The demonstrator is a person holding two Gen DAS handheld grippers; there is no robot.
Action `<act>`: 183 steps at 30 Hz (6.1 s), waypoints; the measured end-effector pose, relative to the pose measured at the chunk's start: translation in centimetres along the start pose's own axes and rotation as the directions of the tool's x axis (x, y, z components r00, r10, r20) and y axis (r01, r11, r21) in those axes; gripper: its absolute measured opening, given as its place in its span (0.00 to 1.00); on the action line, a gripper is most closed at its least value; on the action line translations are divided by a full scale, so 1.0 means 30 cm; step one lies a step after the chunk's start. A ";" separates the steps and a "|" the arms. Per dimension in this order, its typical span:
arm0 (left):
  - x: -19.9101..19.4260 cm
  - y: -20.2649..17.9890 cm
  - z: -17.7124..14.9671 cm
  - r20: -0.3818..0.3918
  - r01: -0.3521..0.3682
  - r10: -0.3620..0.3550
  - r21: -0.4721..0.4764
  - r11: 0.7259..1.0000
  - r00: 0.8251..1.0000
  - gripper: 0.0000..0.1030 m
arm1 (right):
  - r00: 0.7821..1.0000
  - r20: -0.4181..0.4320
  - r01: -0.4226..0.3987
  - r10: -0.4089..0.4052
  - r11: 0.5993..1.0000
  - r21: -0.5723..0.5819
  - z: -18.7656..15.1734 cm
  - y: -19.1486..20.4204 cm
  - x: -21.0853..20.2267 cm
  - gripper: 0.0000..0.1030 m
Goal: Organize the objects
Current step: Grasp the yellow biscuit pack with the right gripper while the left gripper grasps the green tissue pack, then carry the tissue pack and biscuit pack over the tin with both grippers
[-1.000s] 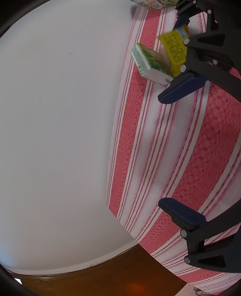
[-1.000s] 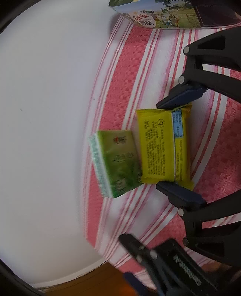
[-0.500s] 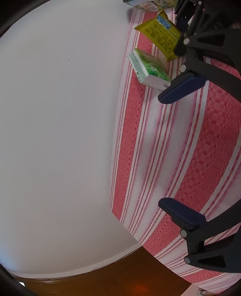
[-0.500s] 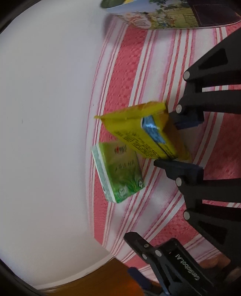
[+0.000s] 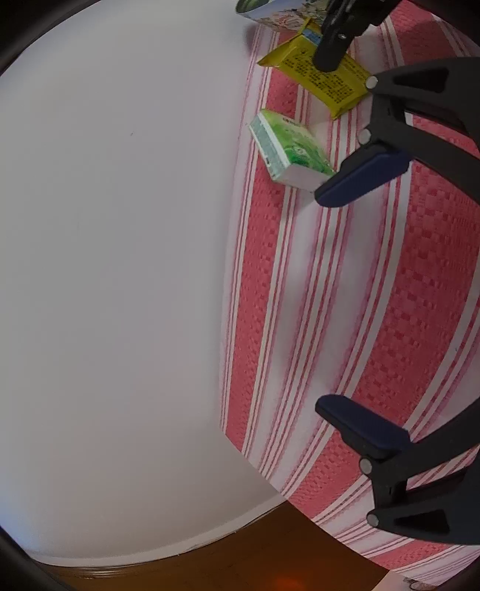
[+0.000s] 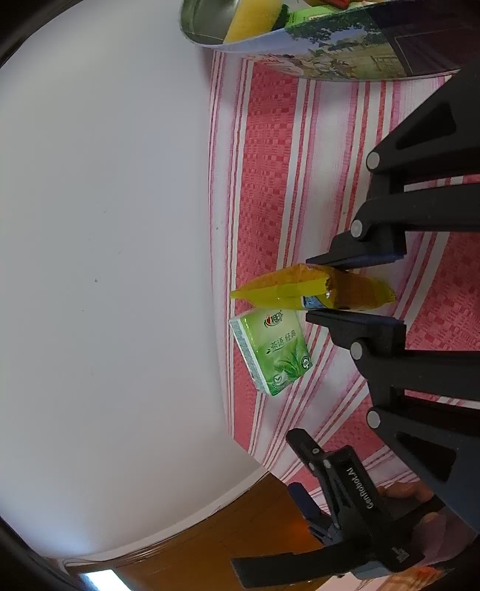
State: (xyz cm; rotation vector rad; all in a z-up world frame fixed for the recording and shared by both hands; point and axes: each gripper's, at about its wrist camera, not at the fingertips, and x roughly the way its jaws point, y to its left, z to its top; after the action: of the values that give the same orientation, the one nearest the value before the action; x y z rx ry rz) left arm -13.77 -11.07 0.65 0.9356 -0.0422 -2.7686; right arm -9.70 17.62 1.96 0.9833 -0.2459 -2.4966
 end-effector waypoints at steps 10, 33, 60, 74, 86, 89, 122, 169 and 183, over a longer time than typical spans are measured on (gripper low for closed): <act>-0.010 -0.025 -0.002 0.010 0.001 -0.002 0.023 1.000 1.000 1.00 | 0.999 -0.025 -0.020 0.019 1.000 -0.012 0.021 0.046 0.043 0.23; 0.020 -0.224 0.034 0.001 0.160 -0.165 0.239 0.958 0.986 1.00 | 0.987 0.118 0.110 -0.113 0.994 0.025 0.032 0.028 -0.044 0.22; 0.022 -0.167 0.029 -0.061 0.128 -0.127 0.018 0.992 0.990 0.23 | 0.976 0.177 0.136 -0.130 0.990 -0.022 -0.010 0.080 -0.104 0.22; -0.138 -0.190 -0.047 0.003 0.081 -0.081 -0.005 0.997 0.997 0.24 | 0.943 0.290 0.205 -0.165 0.972 -0.113 -0.057 0.162 -0.219 0.22; -0.163 -0.201 -0.072 0.025 0.092 -0.092 -0.004 0.996 0.995 0.24 | 0.939 0.294 0.216 -0.179 0.971 -0.102 -0.106 0.168 -0.314 0.22; -0.179 -0.210 -0.078 0.028 0.092 -0.091 -0.005 0.996 0.995 0.24 | 0.940 0.291 0.214 -0.177 0.971 -0.102 -0.119 0.144 -0.308 0.22; -0.275 -0.282 -0.139 0.009 0.107 -0.107 -0.048 0.993 0.994 0.24 | 0.935 0.302 0.219 -0.188 0.973 -0.073 -0.188 0.044 -0.478 0.22; -0.533 -0.904 0.025 0.122 0.379 -0.399 0.156 0.912 0.909 0.24 | 0.790 0.464 0.362 -0.401 0.916 0.175 -0.081 -0.453 -0.842 0.22; -0.516 -1.001 -0.012 0.061 0.434 -0.450 0.175 0.884 0.891 0.24 | 0.786 0.419 0.414 -0.456 0.890 0.193 -0.065 -0.488 -0.796 0.22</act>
State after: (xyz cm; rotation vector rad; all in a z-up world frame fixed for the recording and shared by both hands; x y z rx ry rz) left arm -7.49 21.57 6.70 0.9399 -0.0716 -3.2788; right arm 2.19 41.67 10.28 0.5015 -0.3039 -3.1589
